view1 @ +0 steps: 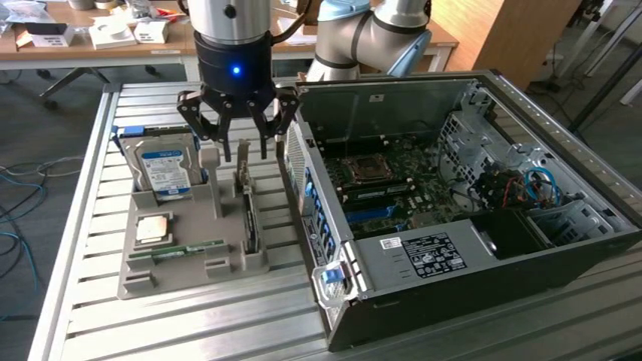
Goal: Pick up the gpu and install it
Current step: 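Pick up the gpu and move the gpu toward the slot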
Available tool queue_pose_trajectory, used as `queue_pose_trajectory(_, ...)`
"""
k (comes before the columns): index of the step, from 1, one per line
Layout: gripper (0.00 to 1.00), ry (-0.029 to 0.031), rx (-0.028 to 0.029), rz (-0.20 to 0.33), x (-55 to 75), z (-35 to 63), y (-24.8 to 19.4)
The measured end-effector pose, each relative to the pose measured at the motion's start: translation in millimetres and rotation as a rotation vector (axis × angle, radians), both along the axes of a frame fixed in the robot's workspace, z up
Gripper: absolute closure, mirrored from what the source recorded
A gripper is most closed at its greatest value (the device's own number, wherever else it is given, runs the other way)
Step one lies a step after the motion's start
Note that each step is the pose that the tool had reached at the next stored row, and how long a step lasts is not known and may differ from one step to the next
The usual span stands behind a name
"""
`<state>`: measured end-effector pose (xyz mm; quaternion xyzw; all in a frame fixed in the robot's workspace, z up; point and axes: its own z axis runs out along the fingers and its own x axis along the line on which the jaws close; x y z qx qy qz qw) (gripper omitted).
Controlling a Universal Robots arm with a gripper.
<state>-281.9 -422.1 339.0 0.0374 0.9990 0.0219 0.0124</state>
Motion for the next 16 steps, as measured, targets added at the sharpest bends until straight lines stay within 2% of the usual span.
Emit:
queue_pose_trajectory(7, 0.47, -0.0003, 0.0003, 0.0, 0.0, -2.4, 0.0)
queue_pose_trajectory(16, 0.47, -0.0002, 0.0002, 0.0, 0.0, -15.4, 0.0)
